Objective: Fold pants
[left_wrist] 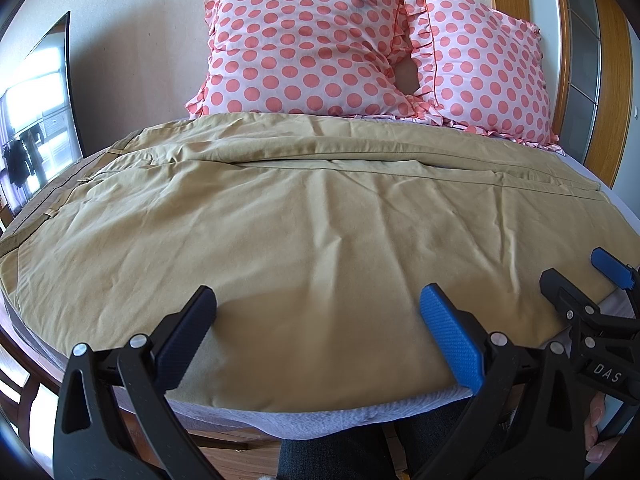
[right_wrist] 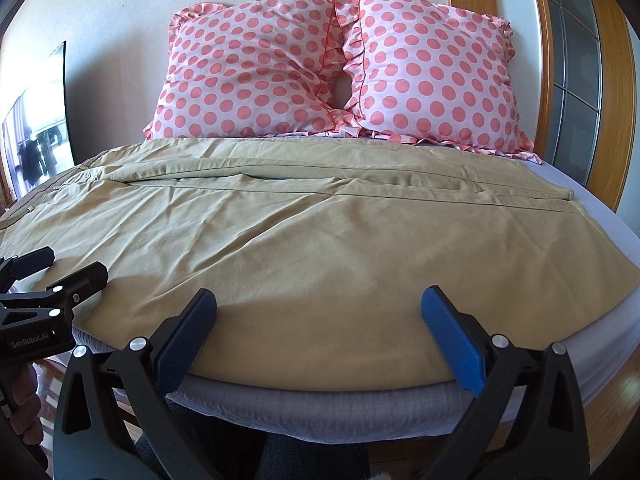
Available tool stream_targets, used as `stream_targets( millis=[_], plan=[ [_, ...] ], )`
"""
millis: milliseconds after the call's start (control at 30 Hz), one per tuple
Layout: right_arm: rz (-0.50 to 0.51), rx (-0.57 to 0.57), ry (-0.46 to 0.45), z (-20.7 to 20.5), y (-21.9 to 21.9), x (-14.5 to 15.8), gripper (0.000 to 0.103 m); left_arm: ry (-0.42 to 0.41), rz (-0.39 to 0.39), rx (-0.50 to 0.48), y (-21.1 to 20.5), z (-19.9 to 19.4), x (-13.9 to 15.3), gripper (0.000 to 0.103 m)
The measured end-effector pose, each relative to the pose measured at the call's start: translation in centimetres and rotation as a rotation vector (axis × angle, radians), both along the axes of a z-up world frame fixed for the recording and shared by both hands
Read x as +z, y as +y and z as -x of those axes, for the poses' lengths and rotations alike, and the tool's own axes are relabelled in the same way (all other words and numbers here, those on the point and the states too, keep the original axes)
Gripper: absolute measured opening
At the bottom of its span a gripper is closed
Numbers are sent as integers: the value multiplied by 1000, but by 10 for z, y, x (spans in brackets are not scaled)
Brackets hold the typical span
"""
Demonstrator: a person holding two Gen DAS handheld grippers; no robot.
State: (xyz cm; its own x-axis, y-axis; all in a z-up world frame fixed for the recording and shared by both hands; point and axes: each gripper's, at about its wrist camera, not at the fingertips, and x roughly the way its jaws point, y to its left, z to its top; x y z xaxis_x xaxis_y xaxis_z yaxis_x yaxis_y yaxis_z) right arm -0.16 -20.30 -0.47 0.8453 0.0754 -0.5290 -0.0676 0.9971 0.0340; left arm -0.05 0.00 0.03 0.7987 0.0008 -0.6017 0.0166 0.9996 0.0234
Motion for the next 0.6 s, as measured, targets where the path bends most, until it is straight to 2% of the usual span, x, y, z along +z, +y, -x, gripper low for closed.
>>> stream_targets(
  millis=[500, 600],
  plan=[
    [1, 1, 4, -3, 3, -6, 102, 15, 0, -2, -1, -3, 1, 101],
    [0, 41, 46, -8, -3, 5, 102, 37, 0, -6, -2, -4, 5, 101]
  ],
)
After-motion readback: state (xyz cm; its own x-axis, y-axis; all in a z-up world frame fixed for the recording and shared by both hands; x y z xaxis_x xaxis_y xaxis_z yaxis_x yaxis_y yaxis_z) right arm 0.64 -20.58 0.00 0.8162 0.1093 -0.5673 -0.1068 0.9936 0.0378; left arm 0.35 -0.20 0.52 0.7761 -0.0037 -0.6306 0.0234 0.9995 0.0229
